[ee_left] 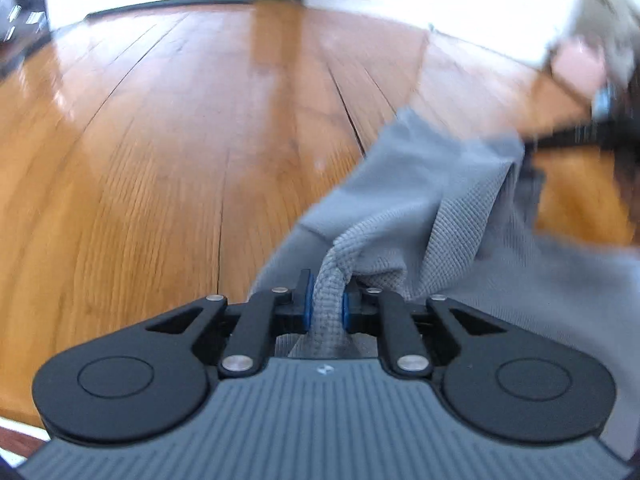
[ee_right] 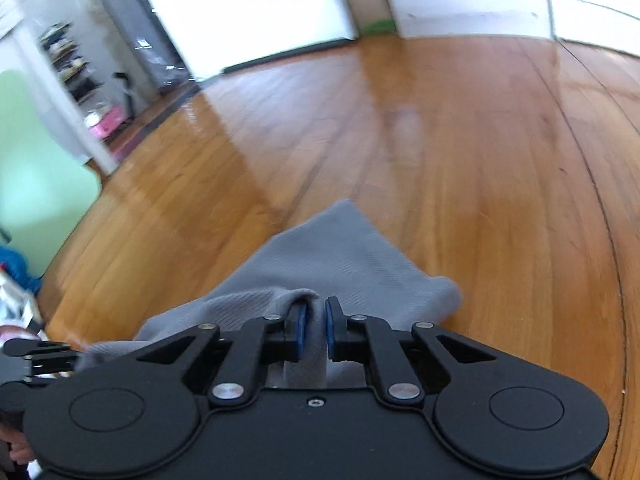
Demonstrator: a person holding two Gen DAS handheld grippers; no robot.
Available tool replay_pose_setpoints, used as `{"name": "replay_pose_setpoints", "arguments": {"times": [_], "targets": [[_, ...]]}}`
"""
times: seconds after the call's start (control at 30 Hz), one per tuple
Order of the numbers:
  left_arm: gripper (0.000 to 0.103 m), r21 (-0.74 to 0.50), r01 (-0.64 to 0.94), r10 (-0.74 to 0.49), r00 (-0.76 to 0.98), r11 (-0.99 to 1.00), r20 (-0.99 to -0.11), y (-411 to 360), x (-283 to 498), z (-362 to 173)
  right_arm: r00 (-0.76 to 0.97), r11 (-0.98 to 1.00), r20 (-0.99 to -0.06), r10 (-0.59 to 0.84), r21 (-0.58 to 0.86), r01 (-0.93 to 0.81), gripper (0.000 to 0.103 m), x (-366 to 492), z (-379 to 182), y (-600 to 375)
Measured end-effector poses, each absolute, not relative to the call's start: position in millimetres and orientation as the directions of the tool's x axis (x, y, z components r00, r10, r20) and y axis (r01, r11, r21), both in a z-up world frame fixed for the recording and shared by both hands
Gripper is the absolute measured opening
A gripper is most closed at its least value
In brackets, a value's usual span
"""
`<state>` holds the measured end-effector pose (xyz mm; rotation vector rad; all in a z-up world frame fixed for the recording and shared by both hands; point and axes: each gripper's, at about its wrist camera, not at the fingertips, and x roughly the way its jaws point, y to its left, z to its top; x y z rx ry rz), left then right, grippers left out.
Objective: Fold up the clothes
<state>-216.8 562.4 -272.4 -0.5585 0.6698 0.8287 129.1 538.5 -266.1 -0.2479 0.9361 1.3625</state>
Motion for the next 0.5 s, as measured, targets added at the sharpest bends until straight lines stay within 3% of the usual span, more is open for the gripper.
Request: {"name": "replay_pose_setpoints", "arguments": {"times": [0.17,0.3,0.37,0.43,0.5], "targets": [[0.030,-0.187,-0.853,0.506,0.450,0.487,-0.736,567.0,-224.5,-278.0,0.001,0.266,-0.717,0.698,0.257,-0.929,0.003,126.1,-275.5,547.1],[0.034,-0.176,-0.868,0.537,0.434,0.464,-0.724,567.3,-223.8,-276.7,0.093,0.320,-0.717,0.691,0.189,-0.929,0.001,130.3,-273.8,545.2],[0.048,-0.116,-0.880,0.569,0.394,0.461,-0.722,568.4,-221.4,-279.7,0.256,0.391,-0.715,0.650,0.026,-0.920,0.000,128.4,-275.8,548.9],[0.048,-0.125,-0.878,0.566,0.401,0.462,-0.720,571.2,-224.5,-281.5,0.403,0.411,-0.688,0.604,-0.165,-0.897,0.001,125.9,-279.3,552.2],[0.045,-0.210,-0.864,0.546,0.459,0.458,-0.701,572.8,-232.2,-281.5,0.377,0.358,-0.676,0.633,-0.176,-0.917,0.009,124.9,-276.3,545.8]]}}
